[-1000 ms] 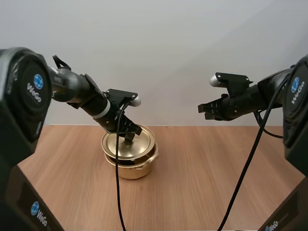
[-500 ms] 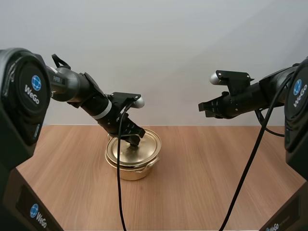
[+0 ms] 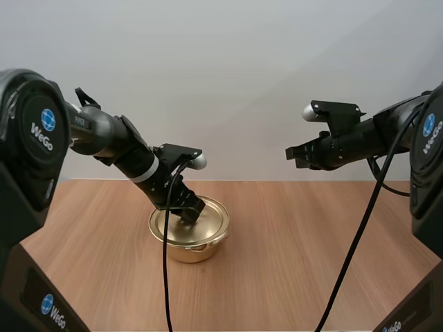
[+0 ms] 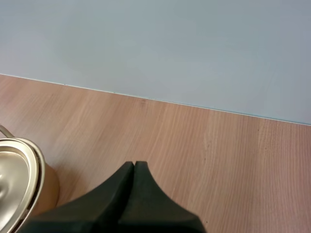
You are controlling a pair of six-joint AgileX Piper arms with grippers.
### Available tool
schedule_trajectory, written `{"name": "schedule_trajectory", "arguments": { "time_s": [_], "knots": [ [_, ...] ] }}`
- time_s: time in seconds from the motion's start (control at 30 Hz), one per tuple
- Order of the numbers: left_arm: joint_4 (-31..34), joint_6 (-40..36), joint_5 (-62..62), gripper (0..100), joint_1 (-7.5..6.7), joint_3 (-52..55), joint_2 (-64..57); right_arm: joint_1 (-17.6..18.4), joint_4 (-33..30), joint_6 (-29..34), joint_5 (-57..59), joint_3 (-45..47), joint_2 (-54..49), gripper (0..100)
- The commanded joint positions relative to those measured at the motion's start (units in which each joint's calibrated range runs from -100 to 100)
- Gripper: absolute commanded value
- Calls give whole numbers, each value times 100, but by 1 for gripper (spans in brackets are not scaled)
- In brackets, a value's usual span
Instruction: Open the pot, put the car inside, and close it
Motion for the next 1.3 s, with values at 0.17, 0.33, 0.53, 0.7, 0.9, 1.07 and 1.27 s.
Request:
{"name": "schedule_trajectory", "arguments": {
  "time_s": [0.17,0.33,0.53,0.7,0.9,1.07,1.27],
  "knots": [
    [-1186,-137,-2164,100,192,-683,-1684,0,499,-979,-1,108,-2,0],
    [-3079,-137,-4001,100,767,-174,-3580,0,1504,-2230,42,754,-52,0],
    [-2742,91,-3892,100,1071,1094,-6156,0,2804,-2657,361,1828,-662,0],
    [-1898,79,-3315,100,1071,1926,-8095,0,2917,-2657,1166,2646,-1505,0],
    [-1865,79,-3240,100,1071,2161,-9560,0,2841,-2657,1166,3460,-2572,0],
    [-529,48,-3607,100,1071,2837,-9443,0,1714,-1575,1317,3585,-3039,0],
    [318,-3279,-4759,100,1064,4288,-9560,374,150,-774,943,3775,-4037,0]
  ]
}}
